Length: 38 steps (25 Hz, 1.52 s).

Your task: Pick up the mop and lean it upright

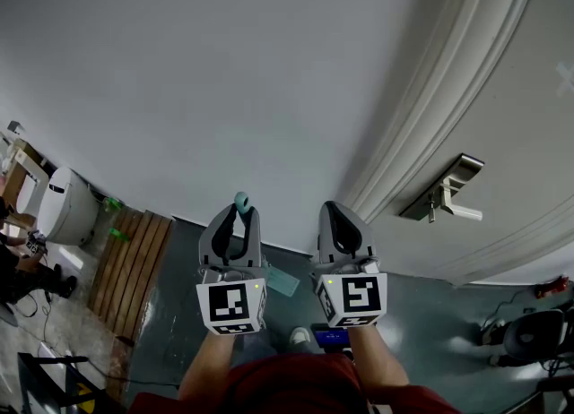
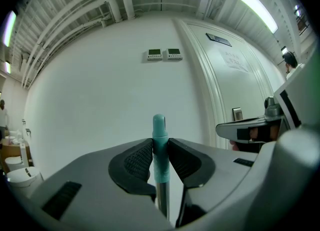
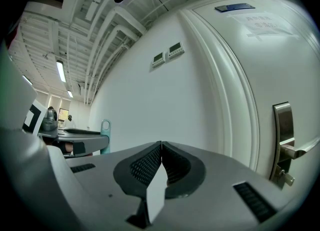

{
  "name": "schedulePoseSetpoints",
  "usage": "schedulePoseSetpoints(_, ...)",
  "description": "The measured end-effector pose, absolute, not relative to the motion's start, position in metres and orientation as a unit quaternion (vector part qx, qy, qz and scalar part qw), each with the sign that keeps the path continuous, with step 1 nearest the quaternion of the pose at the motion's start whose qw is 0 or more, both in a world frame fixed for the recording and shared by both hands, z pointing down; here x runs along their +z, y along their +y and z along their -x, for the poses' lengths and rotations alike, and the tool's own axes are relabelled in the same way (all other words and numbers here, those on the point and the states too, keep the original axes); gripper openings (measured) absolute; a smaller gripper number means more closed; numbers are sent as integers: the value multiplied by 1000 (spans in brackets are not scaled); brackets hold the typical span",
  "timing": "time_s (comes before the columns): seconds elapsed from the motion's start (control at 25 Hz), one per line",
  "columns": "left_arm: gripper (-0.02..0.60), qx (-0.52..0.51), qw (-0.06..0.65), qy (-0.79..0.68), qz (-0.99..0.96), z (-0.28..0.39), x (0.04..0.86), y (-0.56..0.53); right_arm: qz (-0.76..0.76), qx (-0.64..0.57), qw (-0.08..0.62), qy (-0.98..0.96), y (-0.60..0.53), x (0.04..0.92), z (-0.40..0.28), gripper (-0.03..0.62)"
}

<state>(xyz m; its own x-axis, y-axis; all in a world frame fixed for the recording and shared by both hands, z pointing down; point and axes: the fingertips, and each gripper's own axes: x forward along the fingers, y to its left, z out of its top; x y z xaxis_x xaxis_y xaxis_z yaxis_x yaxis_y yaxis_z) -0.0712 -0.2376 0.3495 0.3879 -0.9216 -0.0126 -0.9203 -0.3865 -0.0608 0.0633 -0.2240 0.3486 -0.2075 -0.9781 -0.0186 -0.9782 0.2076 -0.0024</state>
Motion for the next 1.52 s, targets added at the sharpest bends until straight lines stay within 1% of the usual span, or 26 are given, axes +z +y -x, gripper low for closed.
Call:
schedulePoseSetpoints(0.84,112,-58,-1,566,823,81,450,-246,626,1,3,779,-226,354,-59,17)
schedulePoseSetpoints(1.16,112,-52,10,564,824,78,456,-250,631,0,3,776,-226,355,-63,17)
schedulePoseSetpoints(1.52,113,-54,6,561,826,78,456,-258,629,4,2,777,-226,351,-60,17)
